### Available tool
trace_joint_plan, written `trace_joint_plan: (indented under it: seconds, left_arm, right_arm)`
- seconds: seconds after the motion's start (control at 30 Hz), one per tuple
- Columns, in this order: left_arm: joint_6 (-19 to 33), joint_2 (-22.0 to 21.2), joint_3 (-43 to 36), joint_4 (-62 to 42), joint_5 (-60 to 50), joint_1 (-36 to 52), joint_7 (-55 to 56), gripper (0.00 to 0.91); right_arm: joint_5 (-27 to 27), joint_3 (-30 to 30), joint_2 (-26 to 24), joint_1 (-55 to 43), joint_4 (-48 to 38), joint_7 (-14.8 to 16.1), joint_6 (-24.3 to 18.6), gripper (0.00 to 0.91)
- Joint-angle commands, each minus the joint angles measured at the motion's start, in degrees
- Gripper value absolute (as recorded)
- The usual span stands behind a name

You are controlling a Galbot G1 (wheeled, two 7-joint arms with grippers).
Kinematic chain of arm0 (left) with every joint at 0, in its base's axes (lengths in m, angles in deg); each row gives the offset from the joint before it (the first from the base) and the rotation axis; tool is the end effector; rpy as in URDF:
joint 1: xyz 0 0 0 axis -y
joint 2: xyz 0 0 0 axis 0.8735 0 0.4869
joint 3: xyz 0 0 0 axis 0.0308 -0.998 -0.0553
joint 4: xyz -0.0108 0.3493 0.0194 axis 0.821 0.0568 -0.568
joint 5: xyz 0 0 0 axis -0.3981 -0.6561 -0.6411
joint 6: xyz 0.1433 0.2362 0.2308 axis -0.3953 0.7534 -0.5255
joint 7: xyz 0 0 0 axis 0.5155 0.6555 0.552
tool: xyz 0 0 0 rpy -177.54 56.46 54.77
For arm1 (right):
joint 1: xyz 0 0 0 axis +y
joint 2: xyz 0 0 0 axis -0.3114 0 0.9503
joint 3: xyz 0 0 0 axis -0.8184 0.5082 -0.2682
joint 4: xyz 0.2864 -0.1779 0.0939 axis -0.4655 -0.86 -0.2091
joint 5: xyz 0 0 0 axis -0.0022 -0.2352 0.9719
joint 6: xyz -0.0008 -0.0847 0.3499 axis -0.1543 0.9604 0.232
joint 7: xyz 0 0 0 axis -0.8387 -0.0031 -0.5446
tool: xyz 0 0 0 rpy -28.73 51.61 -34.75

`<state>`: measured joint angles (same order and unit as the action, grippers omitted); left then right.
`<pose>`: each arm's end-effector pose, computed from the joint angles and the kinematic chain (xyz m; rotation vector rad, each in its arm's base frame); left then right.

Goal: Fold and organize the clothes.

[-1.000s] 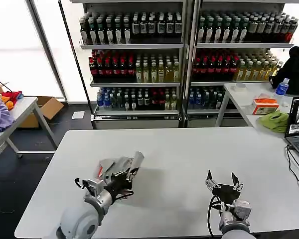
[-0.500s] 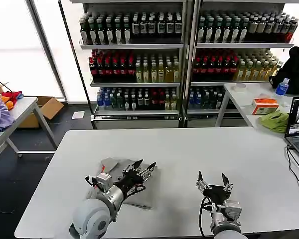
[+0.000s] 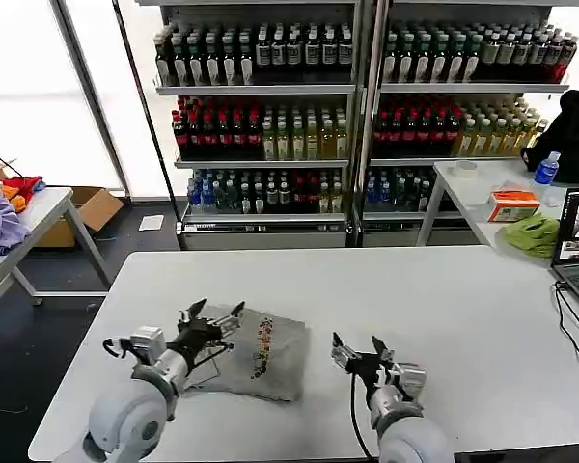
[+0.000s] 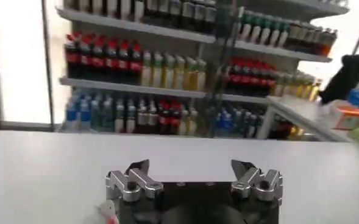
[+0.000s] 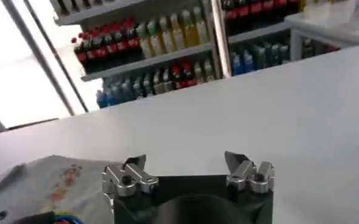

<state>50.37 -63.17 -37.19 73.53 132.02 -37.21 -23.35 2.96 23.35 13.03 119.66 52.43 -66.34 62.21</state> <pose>0.2761 0.0328 -0.2135 -0.3050 -2.7544 0.1525 0.2475 0.0519 -0.2479 0.1729 -2.6394 -0.3387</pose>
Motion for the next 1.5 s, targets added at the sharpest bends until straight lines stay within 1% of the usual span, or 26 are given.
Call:
trace_joint_plan:
  seconds: [0.03,0.13,0.2,0.27,0.3,0.33,0.4,0.47,0.5,0.53,0.57,0.63,0.7,0.73,0.77,0.8,0.83,0.87,1.0,1.1,1.23,1.47,1.5]
  left_arm:
    - [-1.80,2.55,10.18,2.97,-0.17,-6.37,3.35,0.907]
    - [-1.79,2.09,11.07,3.02,-0.37,-7.08,3.40,0.907]
    - [-1.79,1.77,11.60,3.25,-0.44,-7.74,3.40,0.907]
    - [-1.76,1.53,11.92,3.31,-0.53,-8.16,3.39,0.907]
    - [-1.74,1.43,12.02,3.30,-0.68,-8.39,3.37,0.907]
    - [-1.74,1.39,12.07,3.32,-0.71,-8.53,3.37,0.907]
    - [-1.73,1.22,12.15,3.30,-0.81,-8.72,3.35,0.907]
    - [-1.75,1.06,12.16,3.34,-0.76,-8.70,3.36,0.907]
    - [-1.77,0.98,12.15,3.40,-0.75,-8.66,3.38,0.907]
    - [-1.78,0.95,12.13,3.42,-0.74,-8.65,3.38,0.907]
    - [-1.78,0.89,12.05,3.42,-0.76,-8.67,3.38,0.907]
    - [-1.80,0.86,11.94,3.33,-0.78,-8.80,3.39,0.907]
    - [-1.82,0.75,11.86,3.12,-0.74,-8.95,3.36,0.907]
    - [-1.82,0.70,11.86,3.04,-0.72,-8.98,3.36,0.907]
    - [-1.82,0.66,11.84,3.01,-0.64,-8.96,3.37,0.907]
    - [-1.82,0.66,11.79,3.01,-0.58,-8.91,3.37,0.907]
    - [-1.81,0.68,11.74,3.00,-0.59,-8.88,3.37,0.907]
    - [-1.82,0.68,11.67,3.04,-0.57,-8.80,3.38,0.907]
    - [-1.82,0.52,11.58,3.12,-0.55,-8.69,3.41,0.907]
    - [-1.82,0.17,11.43,3.14,-0.60,-8.92,3.40,0.907]
    - [-1.80,-0.50,11.20,3.25,-0.68,-8.97,3.47,0.907]
    - [-1.81,-1.39,10.69,3.32,-0.97,-8.97,3.47,0.907]
    - [-1.81,-1.56,10.60,3.31,-1.03,-8.91,3.49,0.907]
  right_arm:
    - [16.85,10.39,-0.33,-15.39,-10.44,-3.22,2.65,0.907]
    - [17.60,11.27,0.58,-17.04,-12.45,-3.51,2.63,0.907]
    - [18.52,11.45,1.16,-17.52,-13.31,-4.22,2.66,0.907]
    - [18.87,11.62,1.58,-17.52,-14.14,-4.71,2.68,0.887]
    - [18.84,11.63,1.61,-17.49,-14.27,-4.67,2.66,0.836]
    - [18.71,11.81,1.70,-17.38,-14.60,-4.50,2.66,0.816]
    - [18.47,12.02,2.17,-17.29,-15.20,-4.39,2.66,0.806]
    - [18.28,12.22,2.73,-17.36,-15.71,-4.48,2.67,0.776]
    - [17.94,12.26,3.24,-17.25,-16.23,-4.75,2.67,0.715]
    - [17.86,12.27,3.48,-17.15,-16.37,-4.76,2.67,0.695]
    - [17.24,12.34,3.67,-16.80,-16.49,-4.62,2.66,0.615]
    - [16.82,12.52,3.78,-16.42,-16.47,-4.49,2.65,0.544]
    - [15.86,12.78,4.11,-15.92,-16.67,-4.38,2.63,0.504]
    - [15.72,12.80,4.20,-15.85,-16.75,-4.42,2.64,0.393]
    - [15.49,12.78,4.42,-15.73,-16.96,-4.50,2.65,0.343]
    - [15.24,12.75,4.54,-15.60,-17.10,-4.46,2.62,0.262]
    - [14.98,12.74,4.61,-15.46,-17.13,-4.41,2.55,0.050]
    - [14.71,12.75,4.60,-15.25,-17.05,-4.28,2.46,0.000]
    - [13.47,12.54,4.23,-14.50,-15.82,-4.25,2.20,0.000]
    - [12.65,11.96,3.01,-14.19,-14.80,-4.52,2.17,0.000]
    - [11.10,10.84,0.82,-14.08,-14.12,-3.84,2.27,0.000]
    - [11.43,7.08,-5.04,-14.98,-12.76,-1.85,2.68,0.000]
    - [11.44,6.21,-6.87,-15.50,-12.83,-1.57,2.69,0.000]
